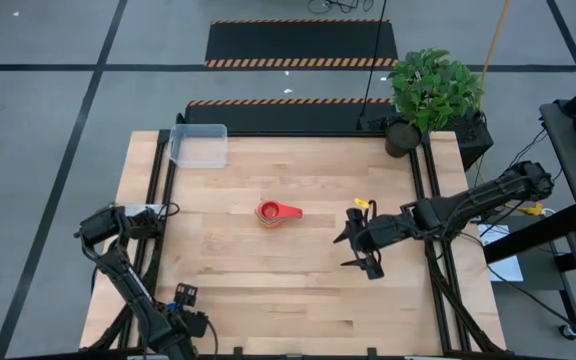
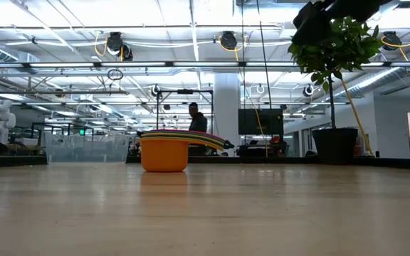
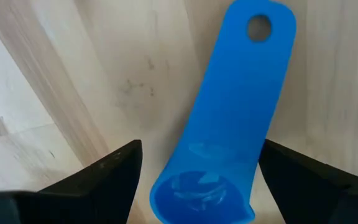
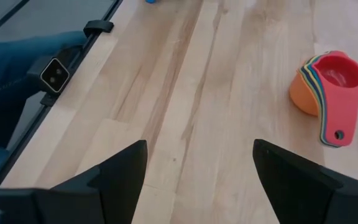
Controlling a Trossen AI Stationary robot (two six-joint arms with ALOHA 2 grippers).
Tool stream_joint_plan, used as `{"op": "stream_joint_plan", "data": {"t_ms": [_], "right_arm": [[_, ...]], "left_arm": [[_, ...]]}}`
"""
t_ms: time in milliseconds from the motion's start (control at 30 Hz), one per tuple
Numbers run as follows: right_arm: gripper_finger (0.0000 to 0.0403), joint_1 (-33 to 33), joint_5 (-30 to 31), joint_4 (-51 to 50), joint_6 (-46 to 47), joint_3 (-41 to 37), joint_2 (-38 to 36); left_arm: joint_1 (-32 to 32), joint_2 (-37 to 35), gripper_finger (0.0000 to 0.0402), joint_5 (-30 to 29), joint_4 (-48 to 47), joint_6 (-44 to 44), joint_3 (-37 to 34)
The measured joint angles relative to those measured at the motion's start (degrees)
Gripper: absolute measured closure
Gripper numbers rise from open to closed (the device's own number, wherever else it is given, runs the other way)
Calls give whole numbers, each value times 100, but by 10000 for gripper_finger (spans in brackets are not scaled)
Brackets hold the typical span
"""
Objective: Nest measuring cups in basket
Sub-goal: Stack the blue measuring cup into the red measuring cup
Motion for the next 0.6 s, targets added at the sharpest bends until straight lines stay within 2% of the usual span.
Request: {"op": "stream_joint_plan", "data": {"t_ms": [267, 600], "right_arm": [[117, -114, 0, -2, 65, 0, 0], [117, -114, -16, -6, 70, 0, 0]], "left_arm": [[-59, 0, 89, -50, 13, -79, 0], [-164, 233, 158, -103, 255, 110, 28]]}}
